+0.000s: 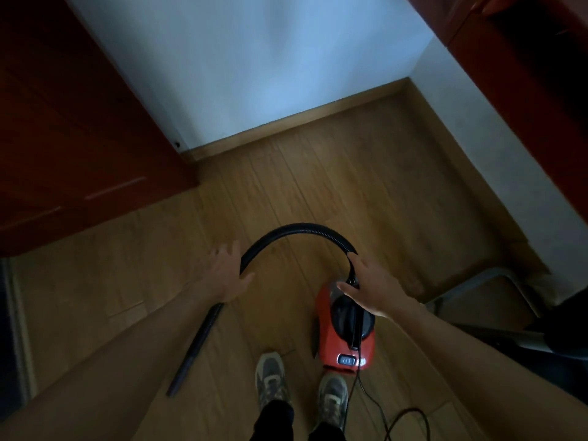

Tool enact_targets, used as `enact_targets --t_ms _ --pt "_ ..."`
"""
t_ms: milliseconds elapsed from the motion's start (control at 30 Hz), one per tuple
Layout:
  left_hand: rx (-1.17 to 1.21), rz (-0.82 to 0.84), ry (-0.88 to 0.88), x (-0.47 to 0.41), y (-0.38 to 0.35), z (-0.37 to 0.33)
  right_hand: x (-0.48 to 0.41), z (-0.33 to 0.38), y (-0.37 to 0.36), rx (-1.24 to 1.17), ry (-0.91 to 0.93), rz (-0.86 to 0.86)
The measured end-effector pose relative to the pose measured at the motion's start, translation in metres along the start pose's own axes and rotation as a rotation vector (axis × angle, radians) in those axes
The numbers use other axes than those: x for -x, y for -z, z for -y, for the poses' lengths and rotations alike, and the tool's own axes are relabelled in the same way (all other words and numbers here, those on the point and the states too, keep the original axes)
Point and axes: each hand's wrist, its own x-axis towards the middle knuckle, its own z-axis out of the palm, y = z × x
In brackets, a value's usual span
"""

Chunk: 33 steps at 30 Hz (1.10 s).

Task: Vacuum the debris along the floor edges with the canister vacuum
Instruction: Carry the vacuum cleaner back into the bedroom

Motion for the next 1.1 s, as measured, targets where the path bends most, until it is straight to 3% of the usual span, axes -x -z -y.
enact_targets --t_ms 333,867,1100 --pt "-0.087 0.004 -0.013 -0.002 -0.022 0.041 0.001 -0.015 -0.031 -0.036 -0.067 0.026" --pt "-0.176 0.095 -0.062 -0.036 -0.085 -0.015 -0.023 -0.083 -0.085 -0.069 -0.117 0.094" --pt "-0.188 0.134 -0.053 -0.055 -0.112 0.012 -0.032 -0.093 -0.126 -0.157 -0.208 0.131"
